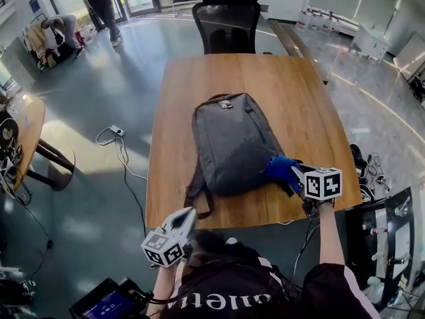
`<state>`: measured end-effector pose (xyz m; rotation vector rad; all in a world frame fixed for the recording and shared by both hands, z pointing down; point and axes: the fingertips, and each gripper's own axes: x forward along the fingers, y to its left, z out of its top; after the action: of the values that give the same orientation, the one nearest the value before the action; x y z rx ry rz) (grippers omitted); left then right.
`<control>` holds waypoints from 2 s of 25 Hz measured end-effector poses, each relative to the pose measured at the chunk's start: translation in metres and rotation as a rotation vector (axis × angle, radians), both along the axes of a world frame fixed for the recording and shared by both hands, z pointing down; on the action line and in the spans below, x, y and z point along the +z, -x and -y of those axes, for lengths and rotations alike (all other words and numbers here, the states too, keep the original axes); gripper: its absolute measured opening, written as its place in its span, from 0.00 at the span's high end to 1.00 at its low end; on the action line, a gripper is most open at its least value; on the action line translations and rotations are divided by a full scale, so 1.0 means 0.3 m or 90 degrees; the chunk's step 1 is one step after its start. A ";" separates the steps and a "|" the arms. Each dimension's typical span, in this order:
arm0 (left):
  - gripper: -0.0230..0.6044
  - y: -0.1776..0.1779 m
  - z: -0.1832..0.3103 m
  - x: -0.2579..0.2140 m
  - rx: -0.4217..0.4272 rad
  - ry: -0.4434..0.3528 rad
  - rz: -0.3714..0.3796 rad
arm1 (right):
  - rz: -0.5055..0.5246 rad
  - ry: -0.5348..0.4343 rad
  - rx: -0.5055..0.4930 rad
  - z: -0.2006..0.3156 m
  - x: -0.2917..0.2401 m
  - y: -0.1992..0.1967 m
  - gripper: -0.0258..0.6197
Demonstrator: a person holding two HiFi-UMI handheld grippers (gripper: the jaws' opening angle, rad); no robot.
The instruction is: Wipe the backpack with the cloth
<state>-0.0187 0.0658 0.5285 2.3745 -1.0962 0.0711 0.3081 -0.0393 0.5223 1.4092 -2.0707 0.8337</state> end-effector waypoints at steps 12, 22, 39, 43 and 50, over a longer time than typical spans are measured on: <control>0.97 0.002 0.077 -0.004 0.005 0.009 0.013 | 0.025 -0.046 0.029 -0.022 -0.150 -0.044 0.87; 0.97 0.034 0.172 -0.024 -0.009 0.002 0.016 | 0.171 -0.075 -0.181 0.003 -0.267 0.638 0.87; 0.97 0.115 0.341 -0.033 -0.029 -0.001 -0.003 | 0.145 -0.011 -0.105 0.198 -0.133 0.622 0.87; 0.97 0.105 0.390 -0.016 -0.016 -0.001 -0.011 | 0.116 -0.023 -0.034 0.235 -0.138 0.451 0.87; 0.97 0.059 0.433 -0.014 0.015 0.008 -0.010 | 0.073 -0.010 0.090 0.229 -0.089 0.137 0.87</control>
<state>-0.0365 -0.0641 0.5243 2.3733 -1.0574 0.0683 0.2668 -0.1081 0.4957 1.5647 -2.0842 0.9781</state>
